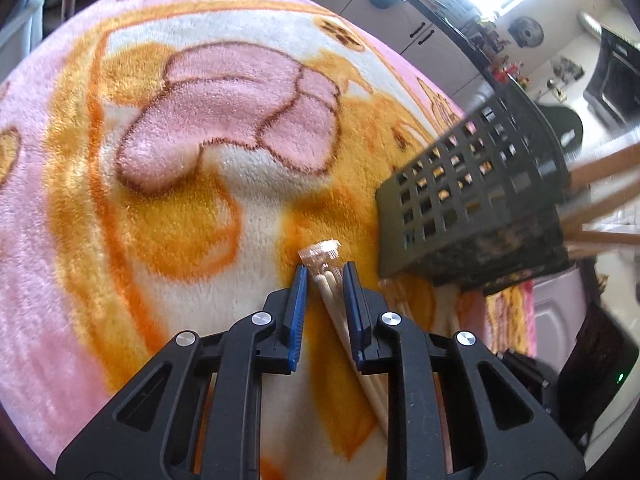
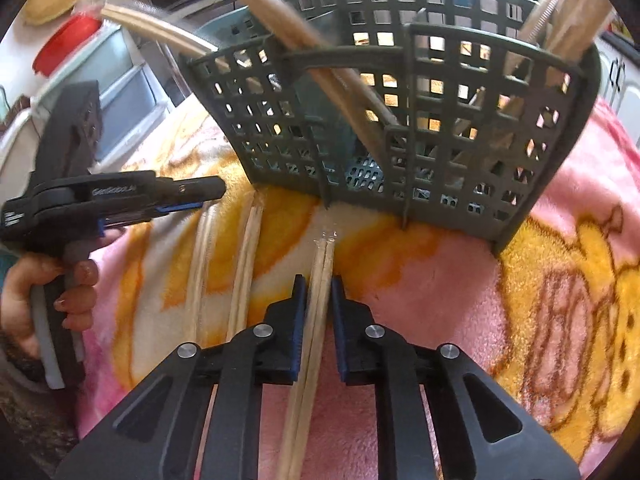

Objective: Organize utensils
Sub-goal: 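Lower the left tool onto a wrapped chopstick and close it while the right tool grasps another, then lift both held chopsticks and carry them above the green caddy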

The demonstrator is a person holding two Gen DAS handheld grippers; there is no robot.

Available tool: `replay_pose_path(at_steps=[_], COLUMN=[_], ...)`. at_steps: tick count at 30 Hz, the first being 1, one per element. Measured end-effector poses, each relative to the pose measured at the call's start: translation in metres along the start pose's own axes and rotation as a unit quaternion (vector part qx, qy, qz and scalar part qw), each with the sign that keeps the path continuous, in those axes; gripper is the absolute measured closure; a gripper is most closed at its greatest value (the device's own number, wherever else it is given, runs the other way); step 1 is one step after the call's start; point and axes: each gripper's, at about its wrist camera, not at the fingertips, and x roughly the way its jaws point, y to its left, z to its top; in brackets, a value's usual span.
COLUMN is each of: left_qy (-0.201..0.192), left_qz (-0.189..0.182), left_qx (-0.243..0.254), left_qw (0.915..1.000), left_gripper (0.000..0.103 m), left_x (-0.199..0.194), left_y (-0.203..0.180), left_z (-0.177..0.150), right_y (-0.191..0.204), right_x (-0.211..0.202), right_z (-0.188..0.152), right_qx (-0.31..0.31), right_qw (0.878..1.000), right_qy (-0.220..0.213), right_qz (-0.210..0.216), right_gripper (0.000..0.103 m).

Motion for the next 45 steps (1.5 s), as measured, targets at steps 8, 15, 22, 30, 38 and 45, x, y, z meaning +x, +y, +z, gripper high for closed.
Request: replay_pose_path(at_steps=[8, 15, 22, 30, 38, 45], left_qy=[-0.004, -0.035, -0.098, -0.153, -0.185, -0.204], left_qz=[0.016, 0.005, -0.023, -0.069, -0.098, -0.116], left_qx=[0.011, 0.034, 0.057, 0.078, 0.119, 0.142], left_qw=[0.9998, 0.9988, 0.9933, 0.9828, 0.9705, 0.9617], left_gripper=[0.095, 0.099, 0.099, 0.1, 0.1, 0.1], left_x=[0.005, -0.011, -0.058, -0.113, -0.146, -0.164], left_y=[-0.006, -0.014, -0.032, -0.058, -0.091, -0.111], left_z=[0.007, 0.001, -0.015, -0.028, -0.043, -0.051], right_y=[0.01, 0.017, 0.007, 0.002, 0.013, 0.009], right_x=[-0.027, -0.046, -0.074, -0.1, -0.127, -0.15], right_z=[0.0, 0.003, -0.005, -0.002, -0.005, -0.008], right_qx=[-0.017, -0.027, -0.022, -0.019, -0.028, -0.028], right_qw=[0.999, 0.997, 0.995, 0.992, 0.986, 0.98], right_qy=[-0.036, -0.064, -0.092, -0.123, -0.159, -0.197], right_qz=[0.018, 0.025, 0.031, 0.038, 0.035, 0.023], right_gripper=[0.091, 0.092, 0.092, 0.092, 0.092, 0.092])
